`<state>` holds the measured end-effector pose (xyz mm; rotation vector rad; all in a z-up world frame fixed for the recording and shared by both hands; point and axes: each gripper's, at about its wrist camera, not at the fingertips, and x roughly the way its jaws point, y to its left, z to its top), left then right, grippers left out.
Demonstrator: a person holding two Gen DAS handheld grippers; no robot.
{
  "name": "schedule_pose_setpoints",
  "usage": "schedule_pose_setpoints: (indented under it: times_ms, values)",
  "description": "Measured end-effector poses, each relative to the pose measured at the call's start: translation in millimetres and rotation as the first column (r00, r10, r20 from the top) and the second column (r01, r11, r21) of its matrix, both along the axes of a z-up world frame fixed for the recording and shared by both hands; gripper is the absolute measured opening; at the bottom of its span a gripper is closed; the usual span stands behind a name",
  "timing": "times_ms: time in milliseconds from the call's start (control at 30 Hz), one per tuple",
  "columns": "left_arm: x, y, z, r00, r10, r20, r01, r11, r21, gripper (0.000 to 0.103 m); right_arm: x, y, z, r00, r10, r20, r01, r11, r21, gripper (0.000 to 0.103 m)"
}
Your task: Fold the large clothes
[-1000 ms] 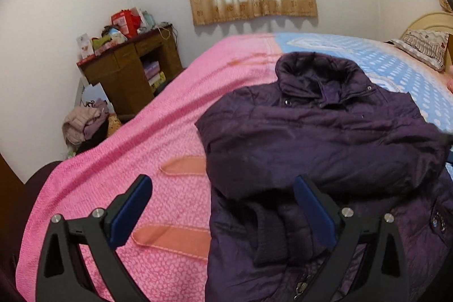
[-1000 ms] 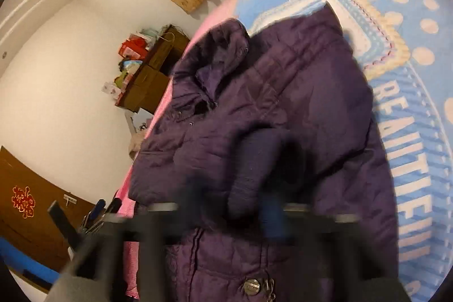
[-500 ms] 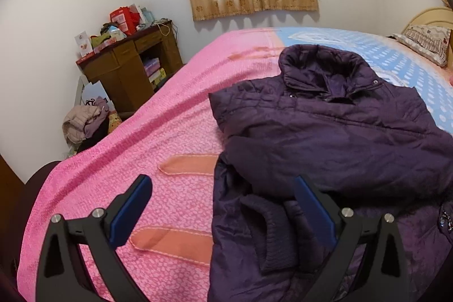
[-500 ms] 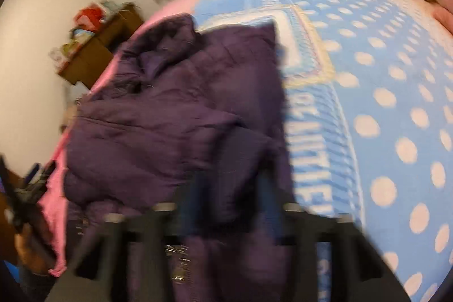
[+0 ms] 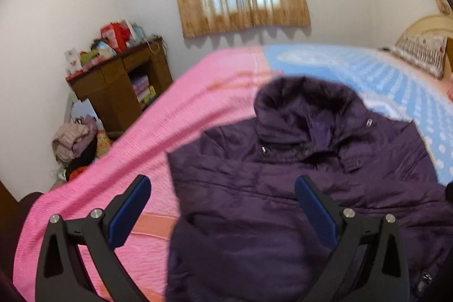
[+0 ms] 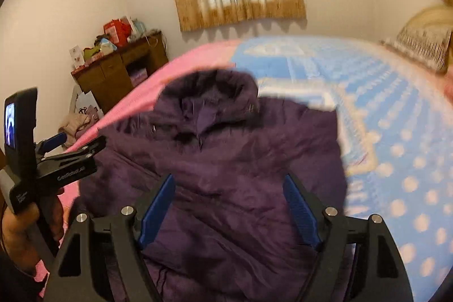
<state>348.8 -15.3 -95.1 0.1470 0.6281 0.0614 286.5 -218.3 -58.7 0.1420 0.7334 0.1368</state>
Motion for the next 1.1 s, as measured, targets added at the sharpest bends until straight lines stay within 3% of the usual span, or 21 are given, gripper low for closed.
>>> schedule_pose_setpoints:
  times_ms: [100,233,367,700,900,1100]
  values:
    - [18,-6,-33,0.997,0.014,-0.075,-0.011,0.999,0.042,0.103,5,-7,-23,1.0,-0.002,-0.019,0.001,0.999,-0.042,0.079]
    - [25,1,-60,0.991,0.002,-0.134,0.0,1.0,0.019,0.103,7,-7,-38,0.999,0.015,-0.043,-0.018,0.998,-0.054,0.079]
    - [25,3,-63,0.988,0.005,-0.155,-0.004,1.0,0.012,0.103,16,-2,-51,0.996,0.021,-0.09,-0.028,0.997,-0.075,0.079]
    - [28,-14,-73,0.979,0.033,-0.2,-0.005,0.99,0.139,0.103,19,10,-56,0.992,0.01,-0.126,-0.029,0.988,-0.151,0.079]
    - [32,-11,-74,0.975,0.027,-0.22,0.0,0.992,0.124,0.103,21,15,-59,0.991,0.002,-0.137,-0.029,0.981,-0.194,0.079]
    - [40,-1,-76,0.966,0.007,-0.26,0.007,0.999,0.05,0.103,21,16,-59,0.99,0.0,-0.138,-0.028,0.979,-0.201,0.08]
